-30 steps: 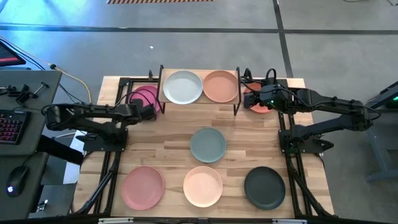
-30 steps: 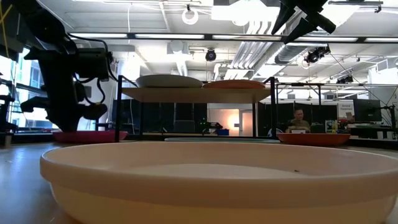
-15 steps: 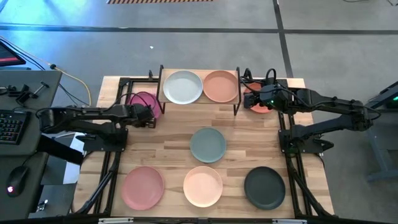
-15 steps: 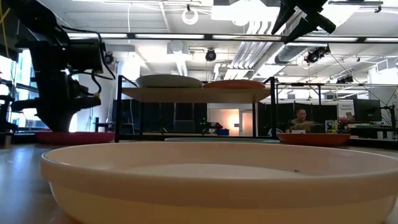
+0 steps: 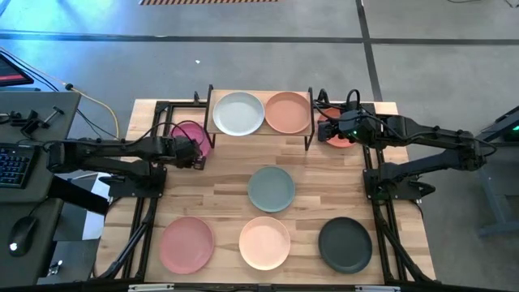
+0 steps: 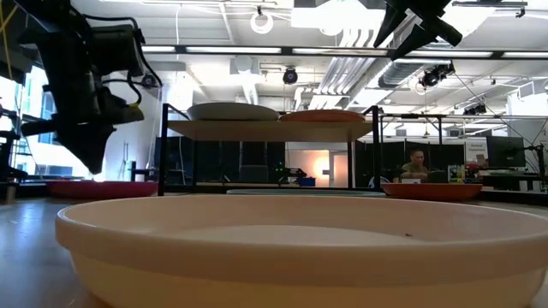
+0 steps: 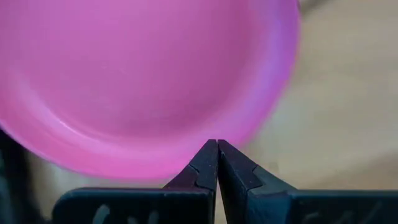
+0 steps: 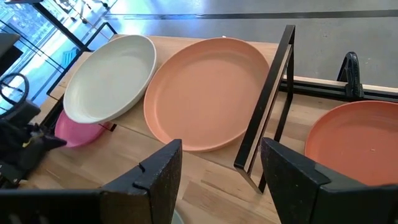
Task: Place and stack plates onto a shelf
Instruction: Stack the pink plate on top of the white plate on the shelf
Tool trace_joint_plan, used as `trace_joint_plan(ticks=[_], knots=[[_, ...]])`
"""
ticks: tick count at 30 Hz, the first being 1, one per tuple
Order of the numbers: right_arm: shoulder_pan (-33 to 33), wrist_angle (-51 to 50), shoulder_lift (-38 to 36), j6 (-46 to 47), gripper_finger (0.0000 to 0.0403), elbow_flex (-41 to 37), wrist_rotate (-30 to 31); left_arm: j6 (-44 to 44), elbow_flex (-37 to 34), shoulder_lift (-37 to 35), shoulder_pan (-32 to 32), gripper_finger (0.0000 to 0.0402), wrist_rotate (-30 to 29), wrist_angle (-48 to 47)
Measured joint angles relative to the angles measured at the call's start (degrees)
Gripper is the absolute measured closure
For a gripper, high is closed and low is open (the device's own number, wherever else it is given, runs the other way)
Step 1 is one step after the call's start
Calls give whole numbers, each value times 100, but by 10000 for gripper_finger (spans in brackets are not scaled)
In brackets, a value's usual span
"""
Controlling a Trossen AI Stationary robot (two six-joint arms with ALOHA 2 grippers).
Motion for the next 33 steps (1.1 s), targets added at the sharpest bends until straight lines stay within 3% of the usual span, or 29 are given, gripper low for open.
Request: trace_joint_plan(ticks=[6, 14, 22, 33], knots=[[0, 0, 0, -86, 204, 0, 0, -467, 1, 183, 81, 401, -1363, -31], [0, 25, 0, -87, 204, 0, 0, -336, 0, 1089, 550, 401, -1766, 546], [2, 28, 0, -87, 204, 0, -28, -97, 0, 1622, 583, 401, -1313, 585], [2, 28, 0, -107, 204, 0, -42, -82, 12, 1648, -174, 401, -453, 550]])
